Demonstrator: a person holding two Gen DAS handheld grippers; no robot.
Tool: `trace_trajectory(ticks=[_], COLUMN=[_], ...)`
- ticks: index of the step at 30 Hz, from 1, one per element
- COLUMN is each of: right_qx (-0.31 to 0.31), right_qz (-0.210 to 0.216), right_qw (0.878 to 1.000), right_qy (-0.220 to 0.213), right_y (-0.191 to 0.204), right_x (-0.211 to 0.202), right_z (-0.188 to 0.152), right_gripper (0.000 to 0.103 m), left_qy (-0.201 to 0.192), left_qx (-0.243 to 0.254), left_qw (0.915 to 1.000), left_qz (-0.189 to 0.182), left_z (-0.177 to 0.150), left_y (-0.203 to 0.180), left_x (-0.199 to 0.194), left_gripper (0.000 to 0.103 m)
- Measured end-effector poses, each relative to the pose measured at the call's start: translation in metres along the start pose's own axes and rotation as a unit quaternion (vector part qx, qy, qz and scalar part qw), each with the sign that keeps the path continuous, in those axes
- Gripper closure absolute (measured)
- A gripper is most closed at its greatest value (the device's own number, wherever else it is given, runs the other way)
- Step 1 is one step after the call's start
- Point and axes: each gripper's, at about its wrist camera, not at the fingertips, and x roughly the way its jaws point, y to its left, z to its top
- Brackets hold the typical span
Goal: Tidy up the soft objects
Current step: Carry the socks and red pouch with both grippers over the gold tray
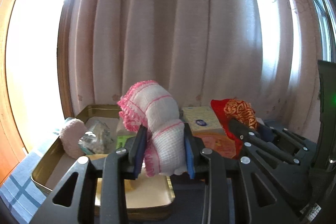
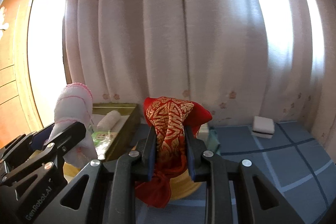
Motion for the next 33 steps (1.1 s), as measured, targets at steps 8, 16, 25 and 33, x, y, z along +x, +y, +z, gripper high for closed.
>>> trace_trajectory(ticks=[8, 16, 25, 33], right_qx=[-0.005, -0.006, 0.010, 0.002], right_qz=[0.017, 0.033, 0.063, 0.075], right_qw=[1.000, 0.999, 0.998, 0.996], right_qy=[0.005, 0.012, 0.027, 0.050], right_y=[0.020, 0.031, 0.050, 0.083], right_x=[0.013, 0.022, 0.041, 0.077], right_z=[0.003, 0.004, 0.031, 0.066], right_gripper=[0.076, 0.076, 0.076, 0.076], left_qy=[0.008, 0.010, 0.015, 0.070], left_qx=[0.003, 0.008, 0.020, 0.047], left_qw=[0.9997, 0.9992, 0.9970, 0.9929], left_qz=[0.023, 0.037, 0.074, 0.084], left_z=[0.002, 0.004, 0.023, 0.042], left_y=[0.023, 0.044, 0.077, 0.085], left_x=[0.006, 0.006, 0.010, 0.045], left_gripper=[0.072, 0.072, 0.072, 0.072])
